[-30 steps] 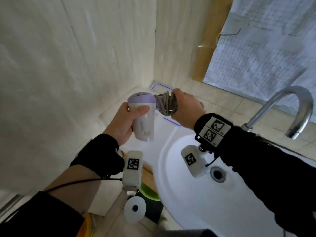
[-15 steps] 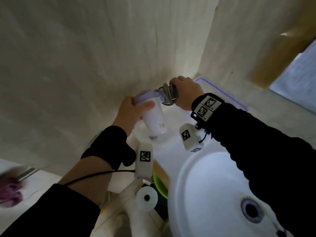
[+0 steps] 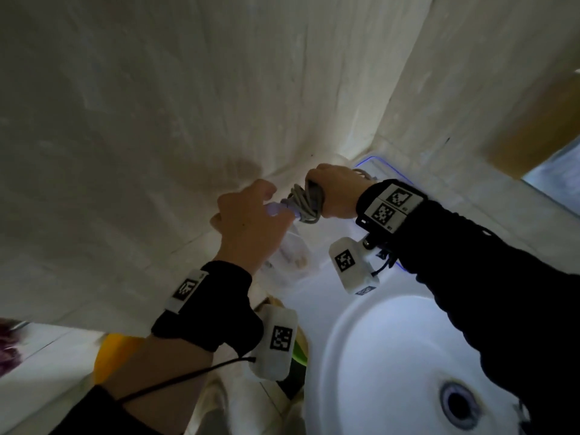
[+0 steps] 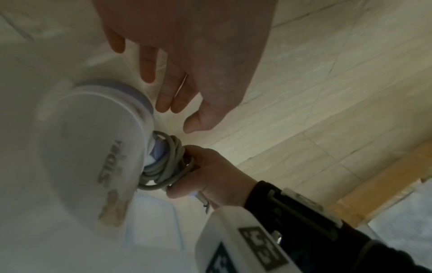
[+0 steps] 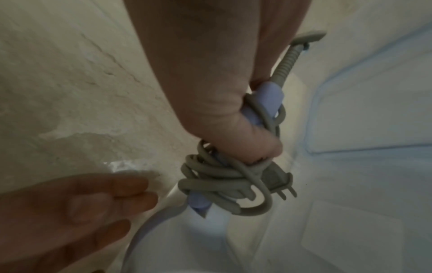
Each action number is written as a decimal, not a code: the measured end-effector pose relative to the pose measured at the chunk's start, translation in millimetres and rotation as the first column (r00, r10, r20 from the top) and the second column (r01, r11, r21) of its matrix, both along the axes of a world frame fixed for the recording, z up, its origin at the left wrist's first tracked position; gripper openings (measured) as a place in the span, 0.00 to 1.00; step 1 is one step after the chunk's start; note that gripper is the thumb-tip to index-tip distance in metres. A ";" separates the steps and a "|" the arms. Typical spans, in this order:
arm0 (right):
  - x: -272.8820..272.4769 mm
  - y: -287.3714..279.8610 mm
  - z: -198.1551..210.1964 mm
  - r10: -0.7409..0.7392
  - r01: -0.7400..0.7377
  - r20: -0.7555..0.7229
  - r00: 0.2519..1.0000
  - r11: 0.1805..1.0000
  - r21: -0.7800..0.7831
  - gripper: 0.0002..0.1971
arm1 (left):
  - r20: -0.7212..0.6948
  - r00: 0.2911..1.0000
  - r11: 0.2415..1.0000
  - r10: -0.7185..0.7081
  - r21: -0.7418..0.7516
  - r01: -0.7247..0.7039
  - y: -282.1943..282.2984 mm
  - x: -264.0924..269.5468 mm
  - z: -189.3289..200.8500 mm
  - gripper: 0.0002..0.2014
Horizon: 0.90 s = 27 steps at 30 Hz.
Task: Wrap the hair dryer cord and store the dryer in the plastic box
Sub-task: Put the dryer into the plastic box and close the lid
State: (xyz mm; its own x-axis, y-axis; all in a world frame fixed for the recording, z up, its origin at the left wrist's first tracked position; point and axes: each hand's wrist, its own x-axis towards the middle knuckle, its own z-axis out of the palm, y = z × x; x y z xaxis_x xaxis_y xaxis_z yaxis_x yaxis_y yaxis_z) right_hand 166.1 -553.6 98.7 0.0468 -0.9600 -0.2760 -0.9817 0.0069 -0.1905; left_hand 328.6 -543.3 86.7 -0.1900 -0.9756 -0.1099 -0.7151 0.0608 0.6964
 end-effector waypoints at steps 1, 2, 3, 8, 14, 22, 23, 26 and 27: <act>1.6 -1.2 -0.7 0.012 -0.012 0.008 1.000 1.000 0.012 0.19 | -0.008 1.000 1.000 0.009 -0.005 -0.009 -1.8 2.5 -3.4 0.22; 2.9 -3.1 -1.9 0.024 -0.024 0.009 1.000 0.999 0.031 0.20 | -0.014 1.000 1.000 0.018 -0.012 -0.018 -4.6 5.8 -8.1 0.20; 4.3 -4.2 -3.6 0.041 -0.041 0.003 0.999 0.997 0.058 0.20 | -0.039 0.999 0.999 0.030 -0.020 -0.031 -5.2 9.7 -10.9 0.16; 14.8 -14.2 -18.3 0.087 -0.081 -0.019 0.996 0.979 0.189 0.21 | -0.148 0.989 0.998 0.029 -0.056 -0.037 -7.3 19.8 -10.9 0.15; 15.1 -17.2 -33.5 0.021 -0.029 0.031 0.999 0.958 0.285 0.23 | -0.237 0.972 1.000 -0.007 0.013 0.011 -9.2 23.6 -4.4 0.19; 10.5 -9.4 -34.2 -0.134 0.078 0.180 0.974 0.954 0.288 0.30 | -0.262 0.965 0.999 0.005 0.043 0.006 -5.7 22.0 2.5 0.20; 7.9 -6.0 -29.4 -0.150 0.092 0.207 0.967 0.959 0.267 0.30 | -0.261 0.965 0.999 0.013 0.052 0.001 -5.8 20.7 2.2 0.20; -7.1 3.2 -11.6 -0.229 0.170 0.335 0.914 0.966 0.195 0.28 | -0.235 0.971 0.997 0.053 0.058 -0.041 -11.7 18.0 1.0 0.17; -15.4 6.5 -4.3 -0.265 0.218 0.398 0.878 0.963 0.159 0.26 | -0.201 0.978 0.998 0.060 0.045 -0.052 -14.4 15.2 0.2 0.16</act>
